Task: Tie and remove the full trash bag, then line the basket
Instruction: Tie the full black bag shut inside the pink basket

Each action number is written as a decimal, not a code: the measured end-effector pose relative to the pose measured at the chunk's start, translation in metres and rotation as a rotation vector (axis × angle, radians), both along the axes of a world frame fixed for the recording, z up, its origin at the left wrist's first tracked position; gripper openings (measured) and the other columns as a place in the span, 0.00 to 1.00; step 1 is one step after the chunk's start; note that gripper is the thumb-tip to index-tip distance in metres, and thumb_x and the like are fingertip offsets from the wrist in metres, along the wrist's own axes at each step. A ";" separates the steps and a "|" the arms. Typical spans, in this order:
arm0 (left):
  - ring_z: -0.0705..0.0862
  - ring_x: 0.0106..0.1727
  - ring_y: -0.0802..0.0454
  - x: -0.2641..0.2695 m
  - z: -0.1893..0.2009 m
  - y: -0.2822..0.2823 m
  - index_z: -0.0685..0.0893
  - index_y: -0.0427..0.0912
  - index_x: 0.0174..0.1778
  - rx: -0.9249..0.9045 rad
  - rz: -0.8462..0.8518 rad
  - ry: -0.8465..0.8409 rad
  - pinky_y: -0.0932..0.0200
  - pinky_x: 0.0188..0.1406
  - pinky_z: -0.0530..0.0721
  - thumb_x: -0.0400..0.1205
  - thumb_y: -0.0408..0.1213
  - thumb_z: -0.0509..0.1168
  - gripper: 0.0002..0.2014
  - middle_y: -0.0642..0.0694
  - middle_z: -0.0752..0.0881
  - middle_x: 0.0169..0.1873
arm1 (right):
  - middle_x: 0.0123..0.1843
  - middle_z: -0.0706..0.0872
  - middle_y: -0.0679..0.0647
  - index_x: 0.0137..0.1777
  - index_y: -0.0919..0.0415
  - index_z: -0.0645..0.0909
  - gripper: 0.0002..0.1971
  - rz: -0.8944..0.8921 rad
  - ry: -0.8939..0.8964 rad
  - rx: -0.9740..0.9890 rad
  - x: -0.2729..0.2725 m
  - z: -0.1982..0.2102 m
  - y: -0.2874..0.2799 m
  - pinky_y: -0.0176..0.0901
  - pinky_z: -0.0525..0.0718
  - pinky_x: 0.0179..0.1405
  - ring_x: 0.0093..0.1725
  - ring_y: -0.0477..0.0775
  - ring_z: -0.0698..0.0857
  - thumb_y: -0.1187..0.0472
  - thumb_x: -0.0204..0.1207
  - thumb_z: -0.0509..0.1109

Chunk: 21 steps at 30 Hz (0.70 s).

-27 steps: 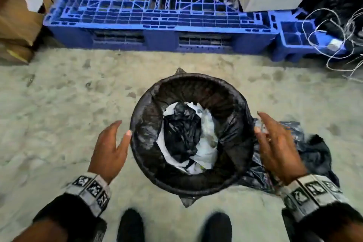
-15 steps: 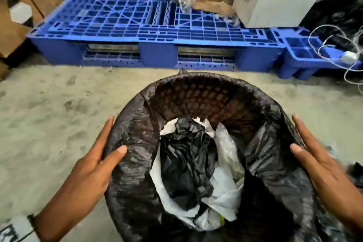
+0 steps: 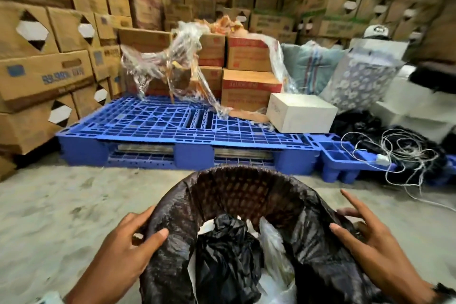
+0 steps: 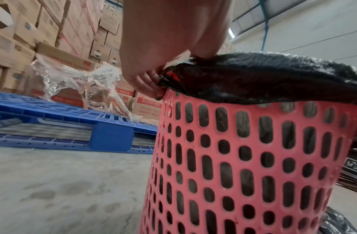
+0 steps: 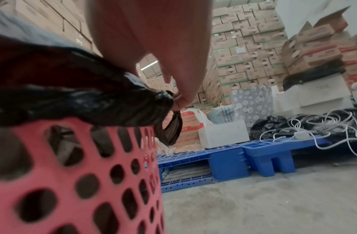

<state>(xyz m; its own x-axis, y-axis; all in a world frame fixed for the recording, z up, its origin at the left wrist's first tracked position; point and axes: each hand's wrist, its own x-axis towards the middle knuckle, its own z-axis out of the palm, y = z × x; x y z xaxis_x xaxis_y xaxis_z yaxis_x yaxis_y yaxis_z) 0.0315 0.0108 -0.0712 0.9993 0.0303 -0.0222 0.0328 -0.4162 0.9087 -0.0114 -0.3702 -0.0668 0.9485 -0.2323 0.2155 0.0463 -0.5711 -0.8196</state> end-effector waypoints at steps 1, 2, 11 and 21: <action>0.84 0.52 0.50 0.000 0.003 -0.001 0.79 0.53 0.64 0.004 0.005 -0.002 0.55 0.51 0.78 0.75 0.36 0.72 0.22 0.50 0.83 0.49 | 0.54 0.82 0.52 0.66 0.26 0.69 0.34 -0.010 -0.037 -0.050 0.001 0.001 -0.003 0.40 0.85 0.42 0.40 0.51 0.84 0.60 0.68 0.76; 0.84 0.51 0.51 0.001 0.002 0.000 0.79 0.48 0.67 0.010 0.008 0.001 0.55 0.51 0.78 0.75 0.36 0.72 0.23 0.48 0.83 0.48 | 0.52 0.81 0.52 0.63 0.25 0.70 0.35 -0.014 -0.083 -0.112 0.004 -0.001 -0.003 0.34 0.83 0.41 0.39 0.48 0.83 0.64 0.68 0.78; 0.81 0.57 0.46 -0.002 -0.003 -0.006 0.78 0.42 0.69 0.072 0.063 -0.100 0.53 0.60 0.75 0.77 0.36 0.69 0.23 0.50 0.79 0.55 | 0.50 0.78 0.48 0.57 0.20 0.69 0.42 0.165 -0.222 -0.361 0.021 0.048 0.015 0.34 0.80 0.42 0.43 0.51 0.79 0.77 0.68 0.72; 0.78 0.60 0.47 -0.011 -0.004 -0.012 0.71 0.40 0.75 0.067 0.101 -0.215 0.52 0.63 0.77 0.80 0.39 0.65 0.25 0.49 0.74 0.62 | 0.49 0.81 0.49 0.59 0.47 0.81 0.20 0.609 -0.144 -0.413 0.027 0.108 0.134 0.37 0.80 0.48 0.47 0.47 0.80 0.71 0.74 0.67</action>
